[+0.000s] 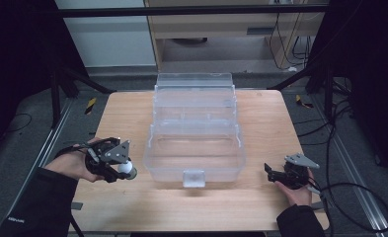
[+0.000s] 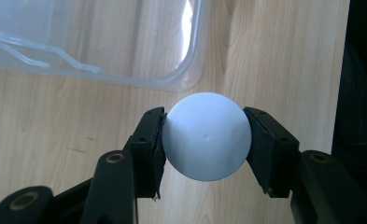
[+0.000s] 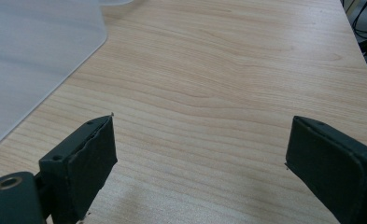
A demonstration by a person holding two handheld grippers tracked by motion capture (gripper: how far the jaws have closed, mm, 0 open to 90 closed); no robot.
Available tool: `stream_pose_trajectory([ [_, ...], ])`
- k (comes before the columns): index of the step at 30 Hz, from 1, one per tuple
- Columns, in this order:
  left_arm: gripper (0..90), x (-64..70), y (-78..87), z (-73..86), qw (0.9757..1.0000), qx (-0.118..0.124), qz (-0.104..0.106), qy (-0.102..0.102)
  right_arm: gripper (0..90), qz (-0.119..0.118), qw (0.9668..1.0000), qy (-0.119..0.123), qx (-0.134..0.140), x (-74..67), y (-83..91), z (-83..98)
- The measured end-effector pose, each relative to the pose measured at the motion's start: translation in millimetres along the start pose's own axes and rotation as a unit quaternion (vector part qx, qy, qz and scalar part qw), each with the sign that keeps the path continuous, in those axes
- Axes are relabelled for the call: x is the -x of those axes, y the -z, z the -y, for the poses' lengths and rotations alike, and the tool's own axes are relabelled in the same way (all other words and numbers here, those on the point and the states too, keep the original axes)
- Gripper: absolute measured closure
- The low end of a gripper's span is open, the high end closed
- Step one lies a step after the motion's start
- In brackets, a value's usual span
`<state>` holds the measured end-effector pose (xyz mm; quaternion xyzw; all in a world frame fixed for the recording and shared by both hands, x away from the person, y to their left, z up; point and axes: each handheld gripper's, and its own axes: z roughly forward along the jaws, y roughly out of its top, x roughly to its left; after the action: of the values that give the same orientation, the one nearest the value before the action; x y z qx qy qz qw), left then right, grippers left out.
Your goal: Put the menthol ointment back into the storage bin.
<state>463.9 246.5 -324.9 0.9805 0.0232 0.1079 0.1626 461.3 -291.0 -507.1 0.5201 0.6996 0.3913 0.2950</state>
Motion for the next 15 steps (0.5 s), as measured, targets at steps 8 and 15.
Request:
stream_pose_trajectory([
  [8, 50.3, -11.1, 15.3, -6.9, 0.9999, 0.008, -0.008, 0.006, 8.8, 0.000, 1.0000, 0.001, 0.000, 0.3, -0.3, -0.1],
  [15, 50.3, -22.6, 17.7, -20.2, 1.0000, 0.004, -0.007, 0.000, 8.7, 0.000, 1.0000, 0.002, 0.002, -0.3, 0.6, 0.1],
])
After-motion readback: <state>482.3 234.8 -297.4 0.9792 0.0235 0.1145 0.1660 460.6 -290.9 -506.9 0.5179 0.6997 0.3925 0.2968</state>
